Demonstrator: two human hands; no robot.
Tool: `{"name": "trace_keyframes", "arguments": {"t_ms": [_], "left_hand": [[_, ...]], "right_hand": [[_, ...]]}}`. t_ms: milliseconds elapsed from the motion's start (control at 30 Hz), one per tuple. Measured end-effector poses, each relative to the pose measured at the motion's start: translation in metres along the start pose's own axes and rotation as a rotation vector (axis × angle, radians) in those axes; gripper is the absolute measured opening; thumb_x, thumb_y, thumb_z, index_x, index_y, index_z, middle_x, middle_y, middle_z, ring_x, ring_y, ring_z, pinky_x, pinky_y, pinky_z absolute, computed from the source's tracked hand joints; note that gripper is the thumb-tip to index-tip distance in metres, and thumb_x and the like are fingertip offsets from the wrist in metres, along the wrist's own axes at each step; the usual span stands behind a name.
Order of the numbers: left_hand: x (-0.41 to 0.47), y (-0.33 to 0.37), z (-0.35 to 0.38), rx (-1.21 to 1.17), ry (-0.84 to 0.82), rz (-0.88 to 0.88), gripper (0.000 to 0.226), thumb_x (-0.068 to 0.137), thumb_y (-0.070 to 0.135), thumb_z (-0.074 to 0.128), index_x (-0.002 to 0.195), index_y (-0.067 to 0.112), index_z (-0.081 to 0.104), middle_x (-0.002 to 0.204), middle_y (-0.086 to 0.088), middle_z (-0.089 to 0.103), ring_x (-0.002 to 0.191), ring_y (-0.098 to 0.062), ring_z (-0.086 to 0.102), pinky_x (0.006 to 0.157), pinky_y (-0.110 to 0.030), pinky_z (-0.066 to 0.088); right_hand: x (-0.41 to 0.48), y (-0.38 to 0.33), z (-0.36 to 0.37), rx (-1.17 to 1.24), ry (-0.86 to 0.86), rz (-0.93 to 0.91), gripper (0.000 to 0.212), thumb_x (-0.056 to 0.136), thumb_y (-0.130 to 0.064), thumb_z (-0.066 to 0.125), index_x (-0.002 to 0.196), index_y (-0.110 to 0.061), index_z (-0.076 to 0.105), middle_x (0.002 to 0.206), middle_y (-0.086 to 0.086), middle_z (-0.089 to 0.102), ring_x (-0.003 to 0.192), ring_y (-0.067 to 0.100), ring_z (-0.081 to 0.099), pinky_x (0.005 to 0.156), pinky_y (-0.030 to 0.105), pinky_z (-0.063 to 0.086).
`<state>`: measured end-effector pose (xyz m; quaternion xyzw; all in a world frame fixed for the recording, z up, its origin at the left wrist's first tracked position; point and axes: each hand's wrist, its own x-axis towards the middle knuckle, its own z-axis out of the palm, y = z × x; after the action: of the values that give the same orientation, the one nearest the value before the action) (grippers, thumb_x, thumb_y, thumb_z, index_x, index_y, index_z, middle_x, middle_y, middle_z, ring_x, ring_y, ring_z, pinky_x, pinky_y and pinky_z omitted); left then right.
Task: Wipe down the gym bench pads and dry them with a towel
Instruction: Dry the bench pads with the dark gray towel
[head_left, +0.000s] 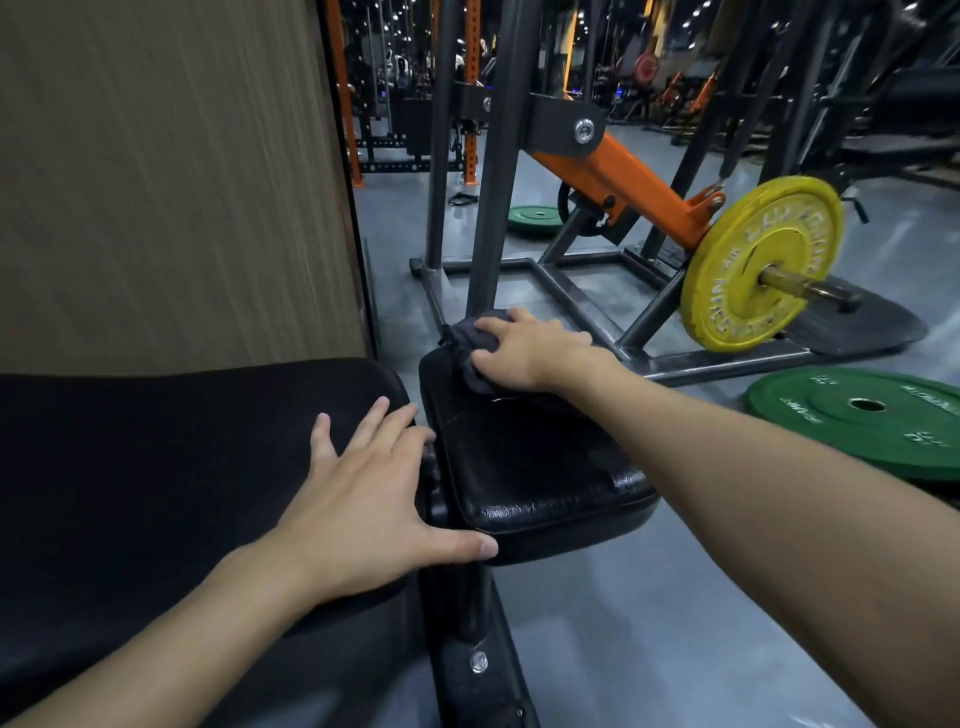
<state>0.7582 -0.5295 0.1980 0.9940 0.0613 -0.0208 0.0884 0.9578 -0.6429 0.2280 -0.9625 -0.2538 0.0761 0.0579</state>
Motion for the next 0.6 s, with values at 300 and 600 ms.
{"name": "trace_keyframes", "arguments": {"t_ms": [300,600], "left_hand": [[-0.001,0.0,0.001,-0.016,0.024,0.011,0.121,0.049,0.101,0.038,0.149,0.033,0.028,0.163,0.013,0.004,0.149,-0.008,-0.013,0.118,-0.059,-0.006],[-0.002,-0.001,0.002,-0.03,0.047,0.007,0.119,0.051,0.101,0.039,0.149,0.034,0.03,0.163,0.014,0.007,0.149,-0.008,-0.012,0.118,-0.057,-0.008]], "right_hand": [[-0.093,0.027,0.018,-0.056,0.106,-0.049,0.061,0.086,-0.059,0.031,0.146,-0.051,0.024,0.158,-0.008,0.021,0.138,0.036,0.032,0.103,0.06,0.037],[-0.084,0.043,0.015,-0.031,0.113,0.005,0.06,0.089,-0.057,0.036,0.148,-0.053,0.024,0.161,-0.008,0.015,0.137,0.039,0.034,0.106,0.053,0.038]]}}
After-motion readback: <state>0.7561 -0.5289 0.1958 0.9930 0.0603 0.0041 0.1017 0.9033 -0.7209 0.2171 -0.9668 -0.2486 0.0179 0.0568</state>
